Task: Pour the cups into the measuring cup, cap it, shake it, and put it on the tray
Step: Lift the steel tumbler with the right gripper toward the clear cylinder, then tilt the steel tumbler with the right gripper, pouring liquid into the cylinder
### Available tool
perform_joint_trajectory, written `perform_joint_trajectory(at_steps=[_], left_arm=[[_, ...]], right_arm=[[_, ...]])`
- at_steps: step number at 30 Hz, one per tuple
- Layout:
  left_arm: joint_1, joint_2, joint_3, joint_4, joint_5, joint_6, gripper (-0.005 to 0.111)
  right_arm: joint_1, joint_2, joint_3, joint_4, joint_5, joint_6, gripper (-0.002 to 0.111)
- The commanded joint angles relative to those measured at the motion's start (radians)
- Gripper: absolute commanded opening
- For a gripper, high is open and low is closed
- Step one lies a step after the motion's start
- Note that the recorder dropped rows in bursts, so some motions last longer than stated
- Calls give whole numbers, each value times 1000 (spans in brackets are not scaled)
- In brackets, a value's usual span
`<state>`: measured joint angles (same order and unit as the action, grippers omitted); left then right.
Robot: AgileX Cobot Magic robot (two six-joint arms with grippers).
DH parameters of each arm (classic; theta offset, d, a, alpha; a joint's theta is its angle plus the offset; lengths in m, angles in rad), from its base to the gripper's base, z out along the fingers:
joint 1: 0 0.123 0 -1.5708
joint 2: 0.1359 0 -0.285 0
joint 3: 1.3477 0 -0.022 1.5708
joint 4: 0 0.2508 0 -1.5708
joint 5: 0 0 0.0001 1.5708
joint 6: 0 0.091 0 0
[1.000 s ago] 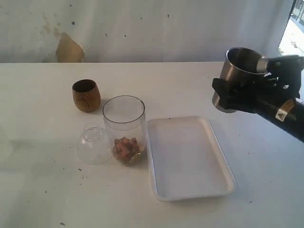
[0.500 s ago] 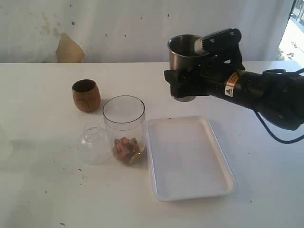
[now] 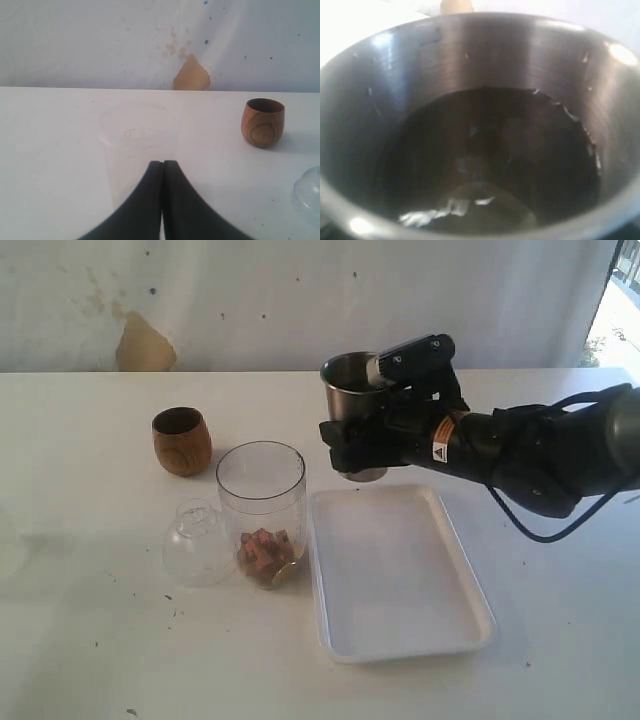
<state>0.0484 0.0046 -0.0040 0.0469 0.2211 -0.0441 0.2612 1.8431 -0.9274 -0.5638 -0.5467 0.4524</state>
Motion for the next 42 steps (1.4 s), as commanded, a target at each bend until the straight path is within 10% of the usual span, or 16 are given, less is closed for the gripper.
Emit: perform_joint_trajectory(at_steps=[1, 42], left_arm=[[1, -5, 4, -1, -10, -1, 0], [1, -5, 4, -1, -10, -1, 0]], right_arm=[[10, -1, -18, 6, -94, -34, 0], [10, -1, -76, -80, -104, -452, 0]])
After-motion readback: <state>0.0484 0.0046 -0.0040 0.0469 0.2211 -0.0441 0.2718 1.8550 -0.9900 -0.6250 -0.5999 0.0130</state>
